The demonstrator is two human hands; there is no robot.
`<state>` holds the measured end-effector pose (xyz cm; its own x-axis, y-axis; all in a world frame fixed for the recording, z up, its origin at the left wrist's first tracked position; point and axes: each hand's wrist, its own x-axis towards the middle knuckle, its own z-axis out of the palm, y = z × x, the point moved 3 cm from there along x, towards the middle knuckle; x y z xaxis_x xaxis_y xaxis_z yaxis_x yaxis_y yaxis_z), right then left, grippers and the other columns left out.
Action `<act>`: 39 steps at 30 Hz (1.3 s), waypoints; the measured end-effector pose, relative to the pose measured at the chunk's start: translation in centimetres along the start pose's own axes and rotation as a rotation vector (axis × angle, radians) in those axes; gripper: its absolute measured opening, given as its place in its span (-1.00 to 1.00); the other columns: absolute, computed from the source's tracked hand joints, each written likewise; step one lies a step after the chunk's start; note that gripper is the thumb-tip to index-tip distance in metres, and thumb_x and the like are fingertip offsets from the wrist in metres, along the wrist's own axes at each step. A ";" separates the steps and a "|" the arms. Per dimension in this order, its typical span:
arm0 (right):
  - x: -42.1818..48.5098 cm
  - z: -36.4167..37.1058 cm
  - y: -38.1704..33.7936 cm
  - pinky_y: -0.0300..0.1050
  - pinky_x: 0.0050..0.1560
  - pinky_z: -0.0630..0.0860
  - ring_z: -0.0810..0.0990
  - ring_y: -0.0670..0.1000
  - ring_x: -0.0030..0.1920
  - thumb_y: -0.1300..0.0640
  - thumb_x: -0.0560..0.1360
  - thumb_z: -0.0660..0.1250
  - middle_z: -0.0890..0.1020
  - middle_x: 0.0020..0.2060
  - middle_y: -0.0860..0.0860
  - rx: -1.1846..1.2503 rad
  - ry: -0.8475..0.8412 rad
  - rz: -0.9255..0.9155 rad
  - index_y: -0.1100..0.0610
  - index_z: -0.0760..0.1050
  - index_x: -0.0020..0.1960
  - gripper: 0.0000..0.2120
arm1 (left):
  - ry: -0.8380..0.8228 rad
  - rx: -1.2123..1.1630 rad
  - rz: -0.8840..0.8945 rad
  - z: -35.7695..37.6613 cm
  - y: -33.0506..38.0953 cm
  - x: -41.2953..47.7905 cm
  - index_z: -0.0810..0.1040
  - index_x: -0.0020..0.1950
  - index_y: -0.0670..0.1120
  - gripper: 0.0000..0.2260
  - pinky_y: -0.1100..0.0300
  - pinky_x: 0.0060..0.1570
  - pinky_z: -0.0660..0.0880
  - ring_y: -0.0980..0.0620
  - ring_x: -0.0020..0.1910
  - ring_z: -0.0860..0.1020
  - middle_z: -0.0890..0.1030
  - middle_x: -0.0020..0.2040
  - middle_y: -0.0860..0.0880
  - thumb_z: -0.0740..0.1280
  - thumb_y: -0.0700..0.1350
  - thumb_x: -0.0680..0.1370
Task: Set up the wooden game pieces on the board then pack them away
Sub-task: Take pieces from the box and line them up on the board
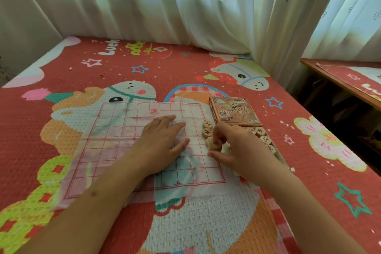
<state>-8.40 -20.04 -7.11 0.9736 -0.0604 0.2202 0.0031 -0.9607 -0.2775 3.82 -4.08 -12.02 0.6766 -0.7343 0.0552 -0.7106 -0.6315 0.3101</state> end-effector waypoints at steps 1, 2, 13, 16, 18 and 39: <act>-0.1 0.2 0.1 -0.22 -0.18 0.36 0.46 -0.11 -0.18 -0.03 0.40 0.47 0.48 -0.25 -0.20 -0.030 0.005 -0.006 -0.04 0.37 -0.08 -0.71 | 0.003 -0.002 0.002 0.0 0.0 0.0 0.13 0.56 0.13 -0.48 -0.01 0.50 0.03 -0.01 0.55 0.03 0.09 0.58 0.01 0.04 0.24 0.62; -0.2 0.4 0.1 -0.19 -0.17 0.33 0.45 -0.10 -0.19 -0.06 0.39 0.48 0.48 -0.25 -0.20 -0.064 0.014 -0.012 -0.05 0.36 -0.09 -0.70 | 0.006 -0.004 0.003 0.0 0.0 0.0 0.14 0.56 0.13 -0.48 -0.01 0.50 0.03 -0.01 0.54 0.04 0.10 0.58 0.01 0.05 0.23 0.62; -2.4 -1.5 0.1 -0.11 -0.04 0.40 0.48 -0.13 -0.19 -0.20 0.27 0.45 0.53 -0.26 -0.23 -0.032 0.295 0.085 0.00 0.48 -0.12 -0.65 | 0.001 0.001 -0.006 -0.2 0.1 -0.2 0.15 0.56 0.12 -0.49 -0.01 0.49 0.04 -0.01 0.54 0.03 0.10 0.58 0.01 0.06 0.23 0.63; -3.5 -0.7 -0.7 -0.16 -0.14 0.36 0.44 -0.11 -0.28 -0.18 0.21 0.53 0.49 -0.34 -0.21 -0.158 0.306 0.049 -0.01 0.48 -0.18 -0.64 | 0.000 -0.003 -0.011 -0.2 0.1 -0.2 0.16 0.56 0.12 -0.49 -0.03 0.49 0.05 -0.02 0.54 0.03 0.10 0.58 0.00 0.07 0.23 0.62; -3.9 0.1 -0.7 -0.17 -0.18 0.34 0.42 -0.11 -0.28 -0.19 0.17 0.55 0.52 -0.36 -0.17 -0.229 0.290 0.045 -0.03 0.46 -0.22 -0.62 | -0.003 0.003 -0.012 -0.1 0.1 -0.2 0.16 0.56 0.12 -0.48 -0.03 0.49 0.05 -0.03 0.54 0.03 0.10 0.58 -0.01 0.07 0.23 0.62; -7.2 -2.2 1.4 -0.18 -0.05 0.41 0.48 -0.09 -0.08 -0.19 0.42 0.33 0.53 -0.12 -0.17 -0.048 0.333 0.190 -0.06 0.53 -0.17 -0.79 | -0.025 0.025 -0.019 0.0 0.1 -0.1 0.13 0.57 0.11 -0.46 -0.04 0.51 0.05 -0.05 0.55 0.02 0.09 0.58 -0.03 0.08 0.24 0.61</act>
<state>-15.93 -21.50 -7.06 0.8285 -0.3157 0.4626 -0.1888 -0.9351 -0.3001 3.68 -4.08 -11.98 0.6850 -0.7281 0.0254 -0.7027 -0.6511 0.2870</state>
